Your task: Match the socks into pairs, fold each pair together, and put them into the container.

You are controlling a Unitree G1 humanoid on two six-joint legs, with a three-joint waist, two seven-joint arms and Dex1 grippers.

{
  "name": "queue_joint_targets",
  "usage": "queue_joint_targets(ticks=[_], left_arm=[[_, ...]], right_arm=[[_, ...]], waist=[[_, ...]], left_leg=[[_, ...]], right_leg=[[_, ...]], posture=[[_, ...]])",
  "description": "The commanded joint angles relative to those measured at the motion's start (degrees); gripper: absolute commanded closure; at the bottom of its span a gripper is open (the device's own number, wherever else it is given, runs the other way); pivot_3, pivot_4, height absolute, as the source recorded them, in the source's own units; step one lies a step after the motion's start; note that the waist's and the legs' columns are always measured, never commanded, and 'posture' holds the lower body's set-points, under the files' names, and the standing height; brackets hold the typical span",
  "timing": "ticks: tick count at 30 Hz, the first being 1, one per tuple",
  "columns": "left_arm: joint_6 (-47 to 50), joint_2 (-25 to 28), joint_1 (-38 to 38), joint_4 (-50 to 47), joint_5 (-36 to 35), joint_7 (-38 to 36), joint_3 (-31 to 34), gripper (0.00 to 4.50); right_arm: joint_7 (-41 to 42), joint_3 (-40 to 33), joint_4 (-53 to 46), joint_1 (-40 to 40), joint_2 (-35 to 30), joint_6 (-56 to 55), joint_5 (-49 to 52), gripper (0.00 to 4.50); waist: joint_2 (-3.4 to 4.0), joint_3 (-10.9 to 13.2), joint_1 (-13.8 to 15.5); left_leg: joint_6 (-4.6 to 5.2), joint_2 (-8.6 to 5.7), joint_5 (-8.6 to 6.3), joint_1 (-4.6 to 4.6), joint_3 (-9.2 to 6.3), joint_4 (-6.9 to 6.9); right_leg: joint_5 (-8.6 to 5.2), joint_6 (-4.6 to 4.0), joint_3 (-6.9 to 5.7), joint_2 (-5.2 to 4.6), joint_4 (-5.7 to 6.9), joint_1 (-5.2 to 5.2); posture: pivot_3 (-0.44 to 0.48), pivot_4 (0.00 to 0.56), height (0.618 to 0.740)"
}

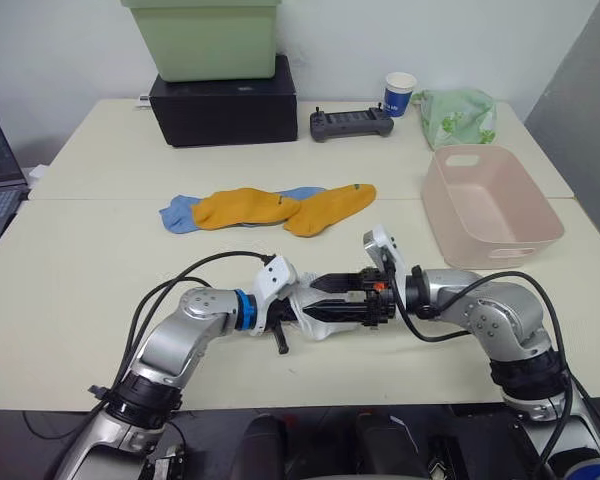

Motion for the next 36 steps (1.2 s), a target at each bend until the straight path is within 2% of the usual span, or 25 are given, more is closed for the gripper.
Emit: queue_joint_targets(ticks=[1, 3, 6, 10, 16, 20, 23, 26, 29, 32, 36], left_arm=[[2.2, 2.9, 2.4, -5.3, -3.0, 0.8, 5.8, 4.5], [3.2, 5.6, 4.7, -7.4, -3.9, 1.2, 9.8, 4.5], [3.6, 7.9, 6.7, -9.6, -5.9, 1.0, 13.4, 4.5], [4.8, 8.5, 7.4, -14.2, -10.9, -0.3, 16.2, 4.5], [4.8, 5.0, 2.9, -16.6, -11.6, 1.9, 10.4, 4.5], [-0.1, 3.5, 1.6, -13.0, -5.2, 2.6, 3.4, 4.5], [-2.2, 3.1, 1.7, -8.7, -2.3, 3.2, 0.8, 4.5], [-5.6, 3.4, 2.2, -3.4, 1.7, 3.3, -1.5, 4.5], [-8.0, 3.7, 2.3, 0.9, 4.3, 2.9, -2.4, 4.5], [-9.7, 3.9, 2.4, 3.4, 5.1, 2.0, -2.5, 4.5], [-10.9, 3.6, 2.5, 4.3, 5.4, 1.8, -2.4, 4.5]], right_arm=[[0.0, -1.6, -2.2, -0.4, -1.3, -1.1, 0.3, 0.42], [0.6, -0.8, -2.0, 0.4, -3.2, -4.3, -2.8, 0.42], [0.2, 0.1, -0.5, 1.2, -4.4, -8.1, -6.6, 1.05], [1.3, 7.5, 3.8, 2.0, -7.4, -18.3, -18.4, 2.4], [1.6, 13.8, 11.0, 1.9, -6.8, -28.9, -29.2, 4.4], [2.5, 13.0, 11.9, 2.7, -5.9, -29.9, -29.6, 4.45], [4.1, 10.1, 8.5, 3.2, -6.6, -26.9, -25.9, 4.45], [4.9, 5.8, 3.3, 3.9, -7.3, -20.5, -20.0, 4.45], [1.9, 0.5, 0.8, 4.2, -6.5, -12.4, -14.5, 4.45], [-0.2, -2.0, 0.2, 4.7, -7.7, -4.3, -11.7, 3.87], [-5.8, -3.7, 0.7, 4.6, -7.2, 6.1, -10.2, 2.55]], waist=[[0.01, 0.0, 0.0], [0.0, 0.0, 0.0], [0.01, 0.0, 0.0], [0.0, 0.0, 0.2], [-0.02, 0.0, 0.1], [-0.02, 0.0, 0.1], [-0.02, 0.0, 0.1], [0.0, 0.0, 0.1], [0.0, 0.0, 0.1], [0.0, 0.0, 0.2], [0.0, 0.0, 0.1]], left_leg=[[0.0, 0.01, 0.0, 0.0, -0.01, -0.01], [0.0, 0.01, 0.0, -0.02, -0.02, 0.0], [0.0, -0.01, 0.0, -0.02, 0.01, 0.0], [0.0, -0.03, 0.0, -0.02, 0.05, 0.0], [-0.01, -0.05, 0.0, -0.03, 0.08, 0.02], [-0.02, -0.05, 0.01, -0.02, 0.07, 0.02], [-0.02, -0.04, 0.01, -0.01, 0.06, 0.02], [-0.01, -0.04, 0.01, -0.02, 0.03, 0.01], [-0.01, -0.04, 0.0, -0.02, 0.03, 0.02], [-0.01, -0.04, 0.0, 0.01, 0.01, 0.02], [0.0, -0.04, 0.0, 0.03, 0.04, 0.01]], right_leg=[[0.0, 0.0, -0.01, 0.0, 0.0, 0.0], [0.0, 0.0, -0.02, -0.01, 0.0, -0.01], [0.0, 0.0, -0.01, -0.07, -0.02, -0.01], [-0.01, 0.01, -0.02, -0.11, -0.05, 0.0], [0.0, 0.01, 0.0, -0.11, -0.05, 0.0], [0.0, 0.0, 0.01, -0.09, -0.06, 0.02], [0.0, -0.01, 0.01, -0.08, -0.03, 0.02], [0.0, -0.01, 0.0, -0.07, -0.02, 0.0], [0.0, -0.01, 0.0, -0.07, -0.02, 0.01], [0.0, -0.01, -0.02, -0.08, -0.02, 0.06], [0.0, -0.01, 0.01, -0.09, -0.02, 0.06]], posture=[[0.0, 0.15, 0.74], [0.0, 0.15, 0.74], [0.0, 0.15, 0.74], [0.0, 0.15, 0.74], [0.0, 0.15, 0.74], [0.0, 0.15, 0.74], [0.0, 0.15, 0.74], [0.0, 0.15, 0.74], [0.0, 0.15, 0.74], [0.0, 0.15, 0.74], [0.0, 0.15, 0.74]])
